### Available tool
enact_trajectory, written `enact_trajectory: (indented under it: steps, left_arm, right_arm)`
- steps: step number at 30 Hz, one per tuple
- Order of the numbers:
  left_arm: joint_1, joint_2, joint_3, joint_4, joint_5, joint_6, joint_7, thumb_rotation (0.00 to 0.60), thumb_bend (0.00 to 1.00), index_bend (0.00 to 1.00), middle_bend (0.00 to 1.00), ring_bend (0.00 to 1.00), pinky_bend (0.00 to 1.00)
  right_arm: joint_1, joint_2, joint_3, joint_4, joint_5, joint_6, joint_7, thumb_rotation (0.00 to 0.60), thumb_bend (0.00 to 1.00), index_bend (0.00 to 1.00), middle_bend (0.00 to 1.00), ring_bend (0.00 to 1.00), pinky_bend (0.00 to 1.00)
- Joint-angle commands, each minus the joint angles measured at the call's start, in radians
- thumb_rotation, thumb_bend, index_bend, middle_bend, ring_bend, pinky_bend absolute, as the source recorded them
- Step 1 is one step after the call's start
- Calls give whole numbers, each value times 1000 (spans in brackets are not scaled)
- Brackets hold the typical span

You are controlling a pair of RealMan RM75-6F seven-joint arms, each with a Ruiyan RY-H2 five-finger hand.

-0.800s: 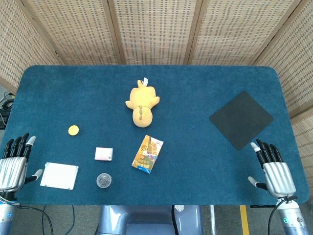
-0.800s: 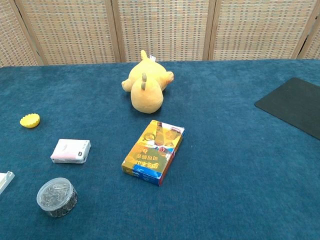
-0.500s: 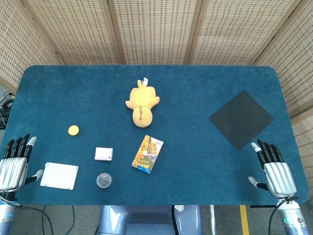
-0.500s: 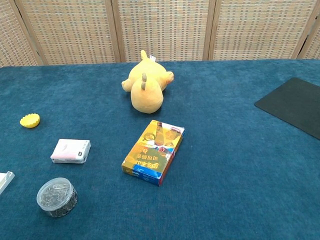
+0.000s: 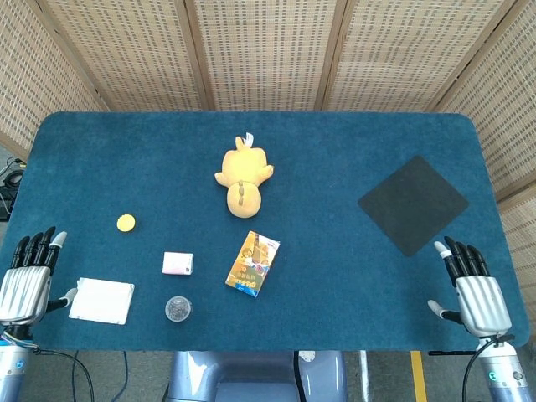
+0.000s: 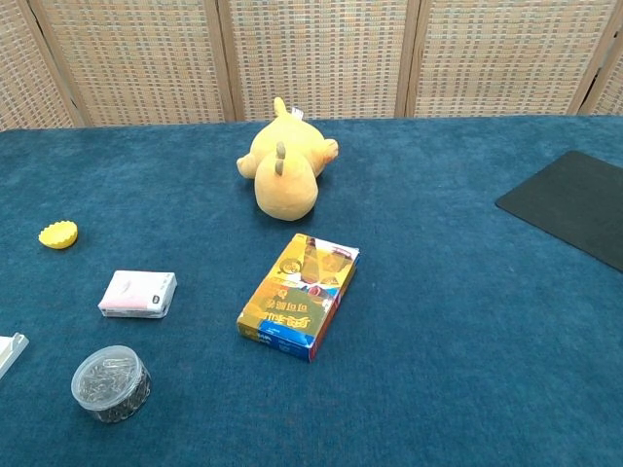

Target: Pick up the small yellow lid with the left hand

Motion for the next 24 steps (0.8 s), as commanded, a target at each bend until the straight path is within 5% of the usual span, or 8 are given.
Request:
enact_trajectory:
  steps: [1, 15, 24]
  left_arm:
    - [-16, 5, -9, -4, -4, -22, -5, 600, 184, 0, 0, 0, 0]
    - [-224, 52, -133, 48, -159, -338, -76, 600, 191, 4, 0, 0, 0]
    - [-417, 25, -196, 177, -443, -615, -6, 600, 196, 215, 0, 0, 0]
  right_arm:
    - [-1, 2, 0, 0, 4, -2, 4, 600, 0, 44, 0, 0, 43]
    - [1, -1, -2, 1, 5, -9, -3, 600, 0, 57, 0, 0, 43]
    - [6, -5, 1, 9, 16, -22, 0, 600, 0, 56, 0, 0, 43]
